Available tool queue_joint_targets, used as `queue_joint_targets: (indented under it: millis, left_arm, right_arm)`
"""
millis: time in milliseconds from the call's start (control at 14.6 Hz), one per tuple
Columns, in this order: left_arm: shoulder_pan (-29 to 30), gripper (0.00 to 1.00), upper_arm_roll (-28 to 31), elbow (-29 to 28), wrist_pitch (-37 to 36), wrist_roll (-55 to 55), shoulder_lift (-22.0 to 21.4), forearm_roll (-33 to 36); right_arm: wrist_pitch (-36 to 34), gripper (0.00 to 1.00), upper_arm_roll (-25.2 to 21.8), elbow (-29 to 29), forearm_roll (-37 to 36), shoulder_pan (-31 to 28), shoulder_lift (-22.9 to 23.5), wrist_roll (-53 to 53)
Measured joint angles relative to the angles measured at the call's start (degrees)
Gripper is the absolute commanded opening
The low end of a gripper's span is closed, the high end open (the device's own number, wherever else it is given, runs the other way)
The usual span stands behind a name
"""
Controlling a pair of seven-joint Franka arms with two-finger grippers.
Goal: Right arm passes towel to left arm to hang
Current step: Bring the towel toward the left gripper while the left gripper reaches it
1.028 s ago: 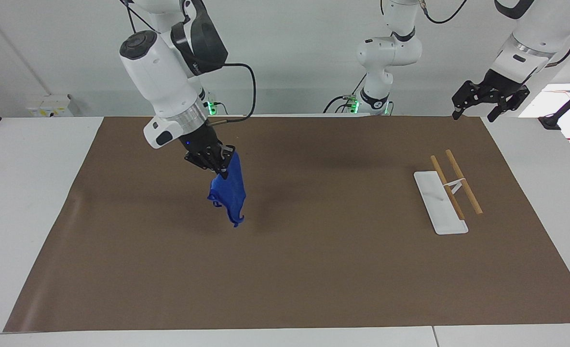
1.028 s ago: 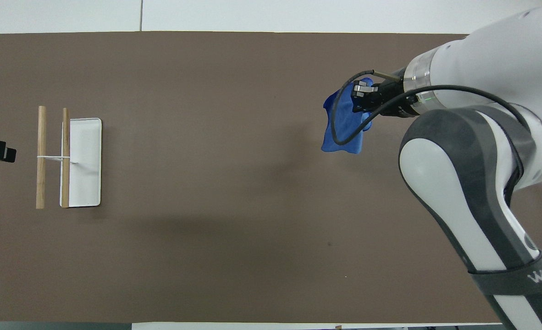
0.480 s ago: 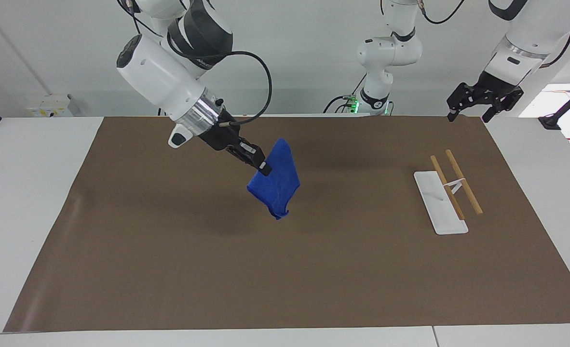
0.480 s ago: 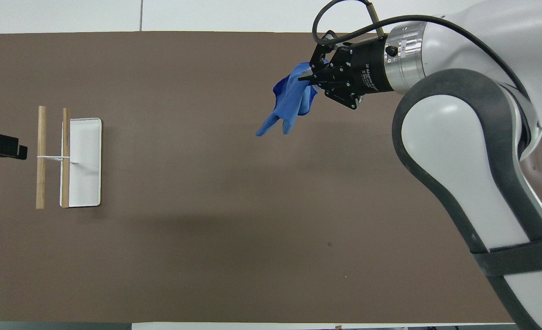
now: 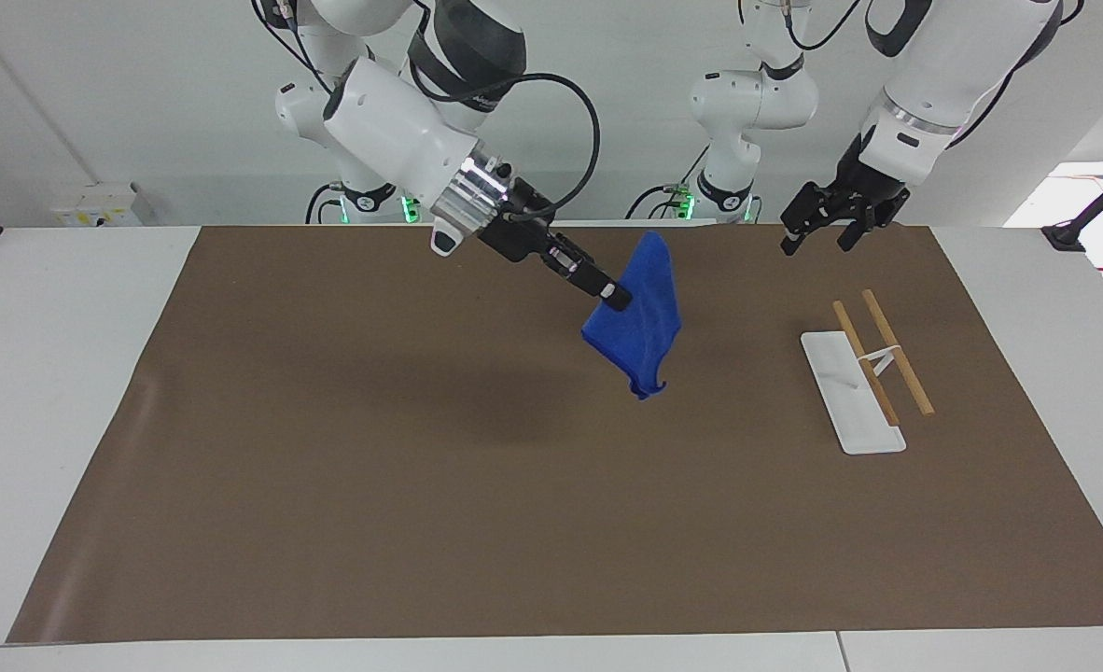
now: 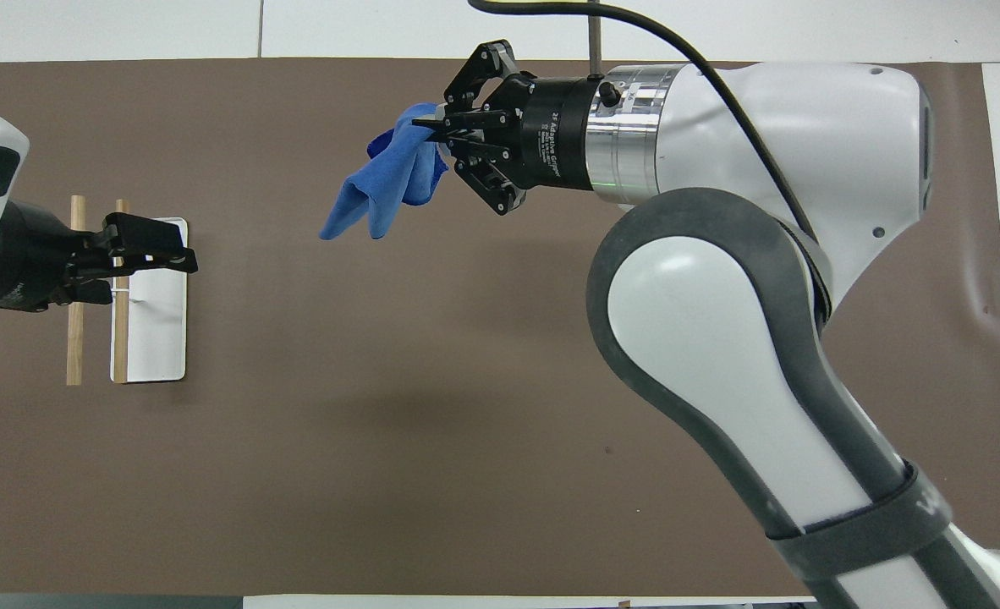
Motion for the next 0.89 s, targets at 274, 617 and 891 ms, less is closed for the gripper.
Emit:
queue_joint_targets:
  millis: [274, 617, 891]
  left_arm:
    - [-1.8, 1.0, 0.0, -3.5, 5.6, -15.6, 0.0, -5.8]
    - [-3.4, 1.0, 0.0, -5.0, 8.6, -33.1, 0.0, -7.5]
    - [-3.6, 1.0, 0.0, -7.7, 10.7, -41.1, 0.0, -9.8]
  right_arm:
    - [7.3, 0.0, 0.0, 0.0, 1.6, 5.4, 0.1, 5.3]
    - [9.6, 0.0, 0.0, 0.0, 1.6, 7.8, 0.8, 6.1]
    - [9.6, 0.0, 0.0, 0.0, 1.5, 8.3, 0.8, 6.1]
